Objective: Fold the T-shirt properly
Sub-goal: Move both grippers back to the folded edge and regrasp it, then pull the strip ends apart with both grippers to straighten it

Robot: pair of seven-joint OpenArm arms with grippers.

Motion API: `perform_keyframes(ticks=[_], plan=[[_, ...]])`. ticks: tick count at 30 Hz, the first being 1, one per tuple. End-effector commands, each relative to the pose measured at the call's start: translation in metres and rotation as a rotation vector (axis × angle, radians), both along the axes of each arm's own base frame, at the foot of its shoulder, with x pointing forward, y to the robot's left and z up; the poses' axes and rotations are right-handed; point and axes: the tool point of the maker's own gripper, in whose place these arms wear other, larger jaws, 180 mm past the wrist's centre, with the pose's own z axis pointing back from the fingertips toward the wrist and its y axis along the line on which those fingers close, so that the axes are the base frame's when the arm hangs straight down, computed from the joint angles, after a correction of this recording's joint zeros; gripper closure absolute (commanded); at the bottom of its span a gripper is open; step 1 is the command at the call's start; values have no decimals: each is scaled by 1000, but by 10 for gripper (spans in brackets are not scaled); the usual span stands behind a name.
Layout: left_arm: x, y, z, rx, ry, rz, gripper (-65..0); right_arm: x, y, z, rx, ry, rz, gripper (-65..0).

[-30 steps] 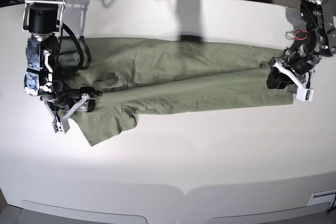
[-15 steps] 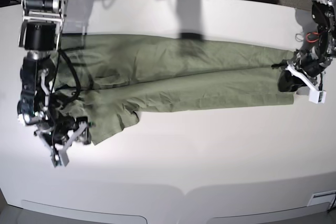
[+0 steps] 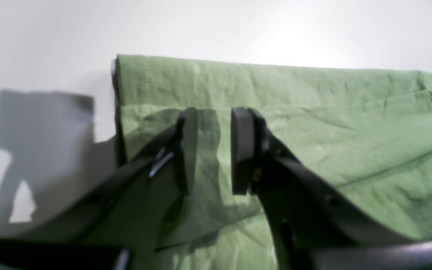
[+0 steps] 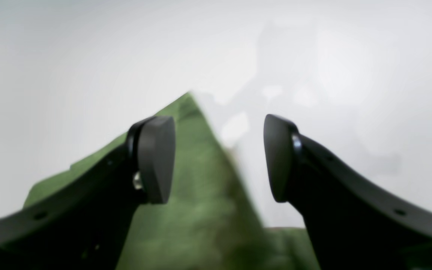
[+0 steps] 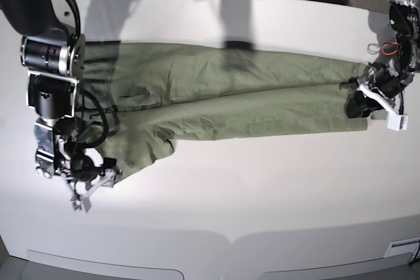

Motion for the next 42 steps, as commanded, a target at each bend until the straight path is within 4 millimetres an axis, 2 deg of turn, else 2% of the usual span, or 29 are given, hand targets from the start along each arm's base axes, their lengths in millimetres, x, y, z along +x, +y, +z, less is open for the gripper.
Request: perform_keyframes(ticks=[1, 4, 9, 11, 14, 15, 16, 20, 23, 27, 30, 36, 42], plan=[[12, 7, 18, 1, -63, 7, -155, 17, 2, 19, -5, -60, 13, -369], [12, 7, 18, 2, -60, 6, -155, 12, 14, 2, -60, -20, 59, -369], [11, 7, 17, 3, -59, 5, -155, 11, 27, -2, -55, -7, 78, -353], [11, 7, 17, 3, -59, 5, -155, 5, 25, -7, -60, 29, 81, -262], [11, 7, 17, 3, -58, 5, -155, -1, 21, -10, -68, 67, 81, -41], [11, 7, 17, 3, -58, 5, -155, -2, 19, -10, -64, 70, 79, 0], [11, 7, 17, 4, -56, 4, -155, -2, 18, -7, -53, 68, 80, 0], [11, 7, 17, 4, -55, 4, -155, 2, 23, 16, 13, 23, 162, 0], [12, 7, 18, 5, -60, 5, -155, 5, 17, 39, 55, 7, 150, 0], [15, 10, 22, 11, -74, 8, -155, 2, 19, 71, 143, -6, 171, 0], [20, 14, 27, 19, -86, 8, -155, -14, 29, 90, 192, 26, 253, 0], [25, 23, 36, 40, -103, 8, -155, -61, 47, 110, 227, 137, 456, 0], [25, 35, 41, 72, -103, 7, -155, -87, 56, 160, 341, 11, 584, 0]])
